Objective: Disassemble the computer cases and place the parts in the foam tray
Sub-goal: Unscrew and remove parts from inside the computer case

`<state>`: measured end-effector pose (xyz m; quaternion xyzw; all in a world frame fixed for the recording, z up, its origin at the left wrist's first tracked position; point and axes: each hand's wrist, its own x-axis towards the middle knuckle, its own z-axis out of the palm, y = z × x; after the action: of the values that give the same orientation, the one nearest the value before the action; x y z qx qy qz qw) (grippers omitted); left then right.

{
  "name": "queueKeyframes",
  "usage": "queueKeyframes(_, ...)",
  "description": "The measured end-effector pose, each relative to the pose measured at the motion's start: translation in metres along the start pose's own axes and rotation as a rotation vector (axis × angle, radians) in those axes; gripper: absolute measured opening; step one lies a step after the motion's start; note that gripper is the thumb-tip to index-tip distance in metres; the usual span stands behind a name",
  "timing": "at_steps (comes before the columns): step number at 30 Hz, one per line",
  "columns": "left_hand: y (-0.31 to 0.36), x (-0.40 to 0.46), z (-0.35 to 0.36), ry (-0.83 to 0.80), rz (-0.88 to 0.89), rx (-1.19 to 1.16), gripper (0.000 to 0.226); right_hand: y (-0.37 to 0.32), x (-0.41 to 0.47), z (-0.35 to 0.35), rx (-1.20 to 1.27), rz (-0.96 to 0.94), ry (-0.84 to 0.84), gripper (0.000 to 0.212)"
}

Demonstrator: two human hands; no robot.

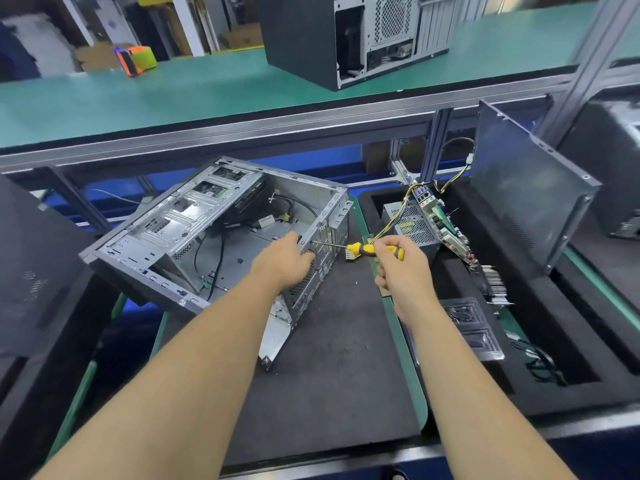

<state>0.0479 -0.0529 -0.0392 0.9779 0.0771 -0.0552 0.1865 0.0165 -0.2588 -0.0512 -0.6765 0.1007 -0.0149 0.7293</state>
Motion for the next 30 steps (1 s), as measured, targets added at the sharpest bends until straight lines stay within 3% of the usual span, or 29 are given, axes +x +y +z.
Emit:
queueKeyframes(2,0.0,0.0,0.0,-0.029,0.01,-0.033,0.027,0.005,-0.002,-0.001,0.131,0.109,-0.041,0.009)
queueKeyframes(4,-0.002,-0.002,0.002,-0.03,0.021,-0.033,0.025,0.009,-0.003,-0.002,0.133,0.249,-0.044,0.032)
queueKeyframes(6,-0.003,-0.004,0.003,-0.018,0.028,-0.026,0.027,0.009,-0.004,-0.002,0.073,0.285,-0.031,0.041)
queueKeyframes(11,-0.005,-0.003,0.003,0.013,0.034,-0.051,0.027,0.009,-0.007,0.0,-0.093,0.008,-0.025,0.036)
queueKeyframes(15,-0.003,-0.006,0.002,0.03,0.039,-0.01,0.028,0.004,-0.008,-0.006,-0.275,-0.222,-0.071,0.015)
queueKeyframes(19,-0.003,-0.009,0.002,0.036,0.034,0.028,0.025,-0.002,-0.006,-0.015,-0.403,-0.295,-0.178,0.02)
queueKeyframes(23,-0.004,-0.008,0.002,0.02,0.035,0.029,0.024,0.001,-0.006,-0.008,-0.181,-0.15,-0.102,0.004)
queueKeyframes(27,-0.003,-0.006,0.002,0.005,0.025,0.012,0.024,0.001,-0.003,-0.001,-0.172,0.057,-0.028,0.037)
queueKeyframes(30,-0.004,-0.006,0.002,0.004,0.023,-0.001,0.026,0.004,-0.001,-0.002,-0.222,0.026,-0.014,0.035)
